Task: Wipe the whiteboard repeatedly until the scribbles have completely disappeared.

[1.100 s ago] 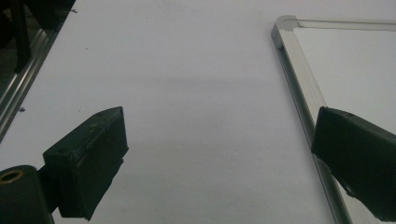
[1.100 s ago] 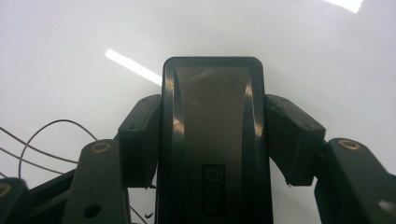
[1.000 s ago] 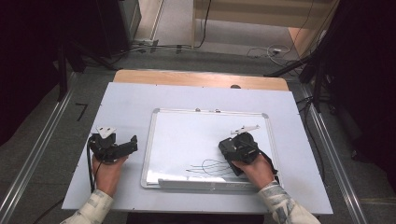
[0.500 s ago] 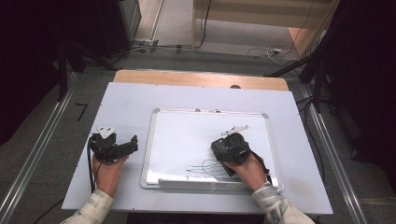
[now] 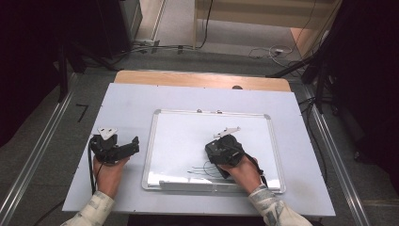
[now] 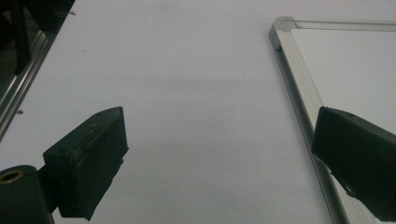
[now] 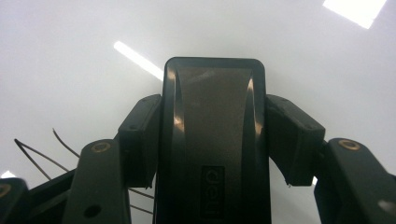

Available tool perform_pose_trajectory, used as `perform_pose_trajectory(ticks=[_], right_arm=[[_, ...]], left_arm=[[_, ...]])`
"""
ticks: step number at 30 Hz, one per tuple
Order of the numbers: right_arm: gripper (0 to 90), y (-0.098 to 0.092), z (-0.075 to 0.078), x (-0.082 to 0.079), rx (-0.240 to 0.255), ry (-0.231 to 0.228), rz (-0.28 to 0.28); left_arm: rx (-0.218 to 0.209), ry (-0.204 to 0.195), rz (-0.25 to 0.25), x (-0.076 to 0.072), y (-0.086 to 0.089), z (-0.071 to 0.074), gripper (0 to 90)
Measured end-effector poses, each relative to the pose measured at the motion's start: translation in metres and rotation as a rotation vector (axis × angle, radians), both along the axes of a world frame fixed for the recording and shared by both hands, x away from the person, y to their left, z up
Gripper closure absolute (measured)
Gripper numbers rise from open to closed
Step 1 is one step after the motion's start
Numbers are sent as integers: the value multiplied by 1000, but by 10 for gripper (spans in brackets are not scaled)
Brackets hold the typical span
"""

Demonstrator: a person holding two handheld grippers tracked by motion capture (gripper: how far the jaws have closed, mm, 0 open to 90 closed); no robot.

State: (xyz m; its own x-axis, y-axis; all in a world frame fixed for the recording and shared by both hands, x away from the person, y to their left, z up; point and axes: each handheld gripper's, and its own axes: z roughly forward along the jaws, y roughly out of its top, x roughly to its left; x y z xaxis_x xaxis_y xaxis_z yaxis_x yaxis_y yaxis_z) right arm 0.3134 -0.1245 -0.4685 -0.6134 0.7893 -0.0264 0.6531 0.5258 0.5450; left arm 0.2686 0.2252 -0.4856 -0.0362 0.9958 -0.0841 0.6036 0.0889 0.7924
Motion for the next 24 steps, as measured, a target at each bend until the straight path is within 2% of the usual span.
perform_pose_trajectory(ticks=[4, 11, 14, 24], right_arm=[[387, 4, 0, -1, -4, -3, 16], [386, -5, 0, 5, 17, 12, 33], [386, -17, 0, 10, 20, 14, 4], [386, -45, 1, 13, 21, 12, -56]], left_arm=[[2, 1, -1, 0, 0, 0, 40], [-4, -2, 7, -2, 3, 0, 41], [-4, -1, 8, -2, 4, 0, 41], [-2, -1, 6, -2, 2, 0, 41]])
